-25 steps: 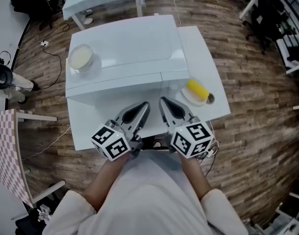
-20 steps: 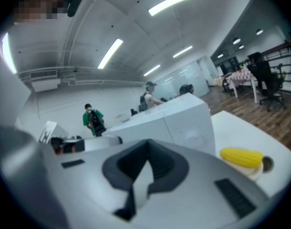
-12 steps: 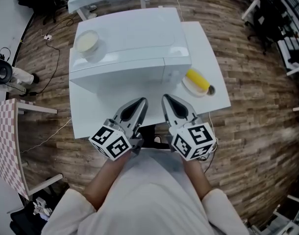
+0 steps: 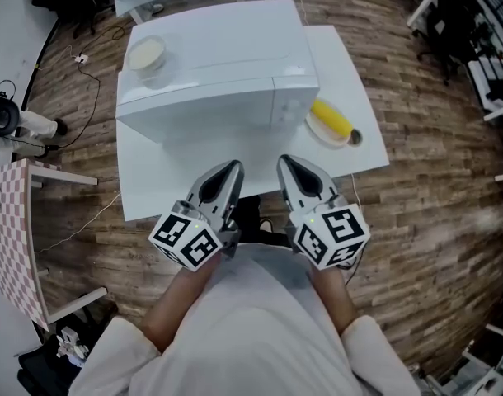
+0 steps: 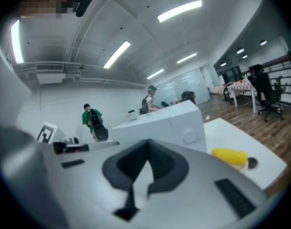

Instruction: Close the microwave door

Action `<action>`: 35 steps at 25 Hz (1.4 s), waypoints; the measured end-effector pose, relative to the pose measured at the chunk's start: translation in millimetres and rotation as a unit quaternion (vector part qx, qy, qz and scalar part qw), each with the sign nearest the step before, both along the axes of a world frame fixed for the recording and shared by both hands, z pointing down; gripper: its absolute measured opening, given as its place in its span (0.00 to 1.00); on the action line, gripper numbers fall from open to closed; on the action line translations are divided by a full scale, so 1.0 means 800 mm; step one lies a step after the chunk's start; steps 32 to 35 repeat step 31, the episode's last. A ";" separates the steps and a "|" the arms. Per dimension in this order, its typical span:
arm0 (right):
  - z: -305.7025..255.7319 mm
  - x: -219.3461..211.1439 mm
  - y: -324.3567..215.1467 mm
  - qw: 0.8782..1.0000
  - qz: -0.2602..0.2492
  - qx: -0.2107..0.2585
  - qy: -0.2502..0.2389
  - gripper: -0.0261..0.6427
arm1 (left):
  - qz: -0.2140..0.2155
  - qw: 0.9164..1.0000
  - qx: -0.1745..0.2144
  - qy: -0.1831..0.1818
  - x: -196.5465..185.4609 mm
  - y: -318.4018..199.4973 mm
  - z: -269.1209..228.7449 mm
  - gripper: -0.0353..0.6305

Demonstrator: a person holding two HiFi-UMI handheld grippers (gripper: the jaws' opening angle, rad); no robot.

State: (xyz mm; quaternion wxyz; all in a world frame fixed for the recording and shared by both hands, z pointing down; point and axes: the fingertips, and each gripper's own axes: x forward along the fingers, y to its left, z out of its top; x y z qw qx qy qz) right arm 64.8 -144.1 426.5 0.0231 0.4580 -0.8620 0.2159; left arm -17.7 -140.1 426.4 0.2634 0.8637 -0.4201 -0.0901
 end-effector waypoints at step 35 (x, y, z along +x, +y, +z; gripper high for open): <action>-0.023 -0.006 0.006 0.996 -0.082 0.009 0.016 0.07 | 0.001 1.000 0.009 -0.012 -0.002 -0.005 -0.013 0.08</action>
